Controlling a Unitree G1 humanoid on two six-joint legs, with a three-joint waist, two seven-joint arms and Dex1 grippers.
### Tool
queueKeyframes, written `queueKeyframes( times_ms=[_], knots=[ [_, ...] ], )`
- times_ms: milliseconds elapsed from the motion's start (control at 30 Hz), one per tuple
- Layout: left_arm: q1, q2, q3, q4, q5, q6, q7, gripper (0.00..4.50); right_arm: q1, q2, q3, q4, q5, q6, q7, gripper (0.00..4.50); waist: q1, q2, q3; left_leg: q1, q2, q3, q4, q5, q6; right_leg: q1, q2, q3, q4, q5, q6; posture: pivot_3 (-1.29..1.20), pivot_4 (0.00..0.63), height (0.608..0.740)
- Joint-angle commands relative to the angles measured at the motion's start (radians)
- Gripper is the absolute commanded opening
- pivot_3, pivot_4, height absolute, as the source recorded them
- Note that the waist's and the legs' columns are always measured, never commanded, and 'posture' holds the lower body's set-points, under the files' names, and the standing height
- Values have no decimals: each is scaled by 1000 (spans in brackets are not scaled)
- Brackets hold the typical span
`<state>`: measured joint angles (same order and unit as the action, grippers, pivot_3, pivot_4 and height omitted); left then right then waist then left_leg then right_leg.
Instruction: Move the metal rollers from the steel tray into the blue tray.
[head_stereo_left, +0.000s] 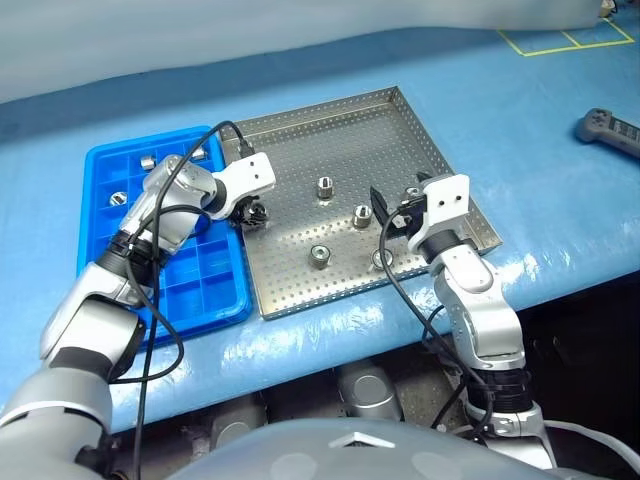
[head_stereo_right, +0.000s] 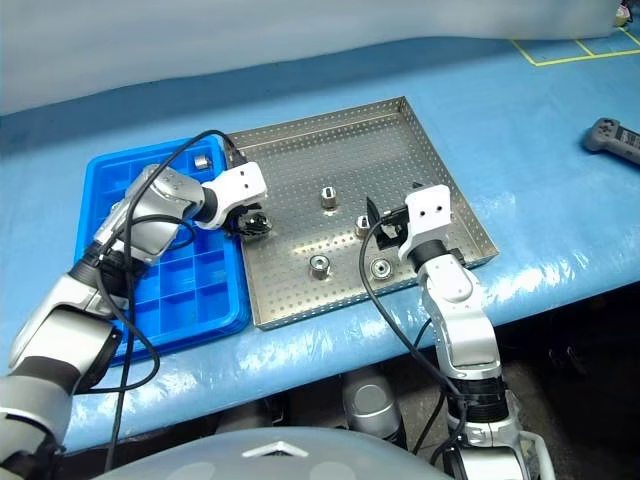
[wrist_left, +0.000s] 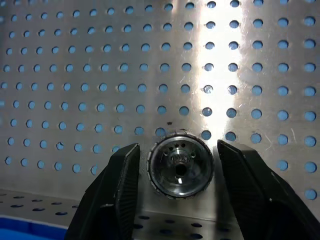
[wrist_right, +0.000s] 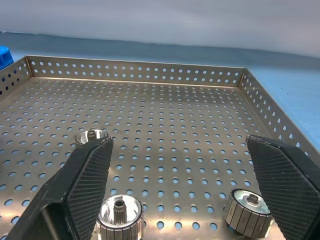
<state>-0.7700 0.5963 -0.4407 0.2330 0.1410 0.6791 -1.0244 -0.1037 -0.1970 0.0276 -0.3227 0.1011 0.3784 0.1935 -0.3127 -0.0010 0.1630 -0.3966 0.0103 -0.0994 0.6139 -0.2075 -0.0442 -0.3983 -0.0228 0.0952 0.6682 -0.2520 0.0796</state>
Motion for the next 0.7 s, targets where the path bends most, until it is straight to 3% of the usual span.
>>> queueKeyframes(
  times_ms=[33,200,700],
  knots=[
    [-22,8,31,-19,-4,-2,6,2139,-17,5,-11,-20,-3,-27,-6,4500,0,0,0,0,0,0,0,0,0,0,0,0,0,0,0,-327,150,740],
    [-26,18,22,-17,8,-7,5,522,-25,12,-17,-12,-4,-32,-15,4500,0,0,0,0,0,0,0,0,0,0,0,0,0,0,0,-328,150,740],
    [-39,32,120,-25,-58,7,12,522,-32,19,-1,14,-17,-43,-15,4500,0,0,0,0,0,0,0,0,0,0,0,0,0,0,0,-317,150,740]
  ],
)
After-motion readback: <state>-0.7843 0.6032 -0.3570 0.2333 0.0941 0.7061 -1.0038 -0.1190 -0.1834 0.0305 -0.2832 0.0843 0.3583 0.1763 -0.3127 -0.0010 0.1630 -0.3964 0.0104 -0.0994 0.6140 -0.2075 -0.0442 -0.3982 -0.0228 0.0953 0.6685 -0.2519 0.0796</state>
